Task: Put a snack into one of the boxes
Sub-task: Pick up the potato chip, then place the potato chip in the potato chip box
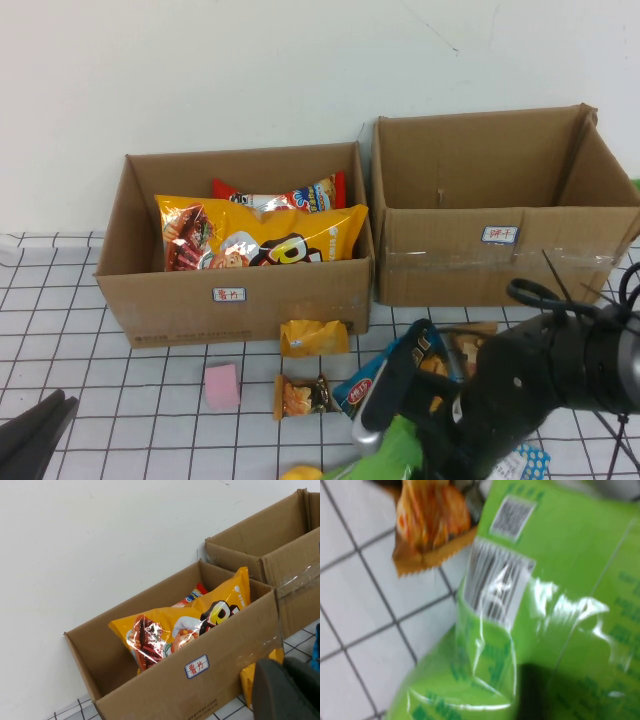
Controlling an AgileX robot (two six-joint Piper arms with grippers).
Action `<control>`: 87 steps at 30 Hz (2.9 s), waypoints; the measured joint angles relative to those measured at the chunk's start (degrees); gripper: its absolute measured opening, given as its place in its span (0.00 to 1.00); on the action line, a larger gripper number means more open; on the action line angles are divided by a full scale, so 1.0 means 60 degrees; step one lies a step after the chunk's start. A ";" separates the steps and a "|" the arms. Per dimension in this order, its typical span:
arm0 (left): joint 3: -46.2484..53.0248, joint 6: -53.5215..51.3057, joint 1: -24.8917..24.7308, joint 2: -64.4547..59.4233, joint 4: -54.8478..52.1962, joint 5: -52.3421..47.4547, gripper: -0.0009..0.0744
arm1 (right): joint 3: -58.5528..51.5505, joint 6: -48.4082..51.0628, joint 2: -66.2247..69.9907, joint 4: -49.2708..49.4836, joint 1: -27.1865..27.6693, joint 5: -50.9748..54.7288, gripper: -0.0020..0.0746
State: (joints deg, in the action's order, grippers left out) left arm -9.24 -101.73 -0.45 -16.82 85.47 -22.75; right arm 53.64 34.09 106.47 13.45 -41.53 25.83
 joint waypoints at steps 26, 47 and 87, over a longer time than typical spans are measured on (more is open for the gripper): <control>0.0000 0.0000 0.0000 0.0000 0.0000 0.0000 0.01 | 0.2493 -0.0102 0.0078 0.0057 0.0328 0.1385 0.37; 0.0000 0.0000 0.0000 0.0000 0.0000 0.0000 0.01 | 0.2638 -0.1163 0.2267 0.1013 0.0335 0.1811 0.93; 0.0000 -0.0006 0.0000 0.0000 0.0000 0.0000 0.01 | 0.3549 -0.1189 -0.0879 -0.1811 0.0351 -0.4924 0.46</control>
State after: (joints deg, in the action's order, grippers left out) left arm -9.24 -101.77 -0.45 -16.82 85.47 -22.75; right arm 74.93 26.96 101.20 2.59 -39.43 -3.71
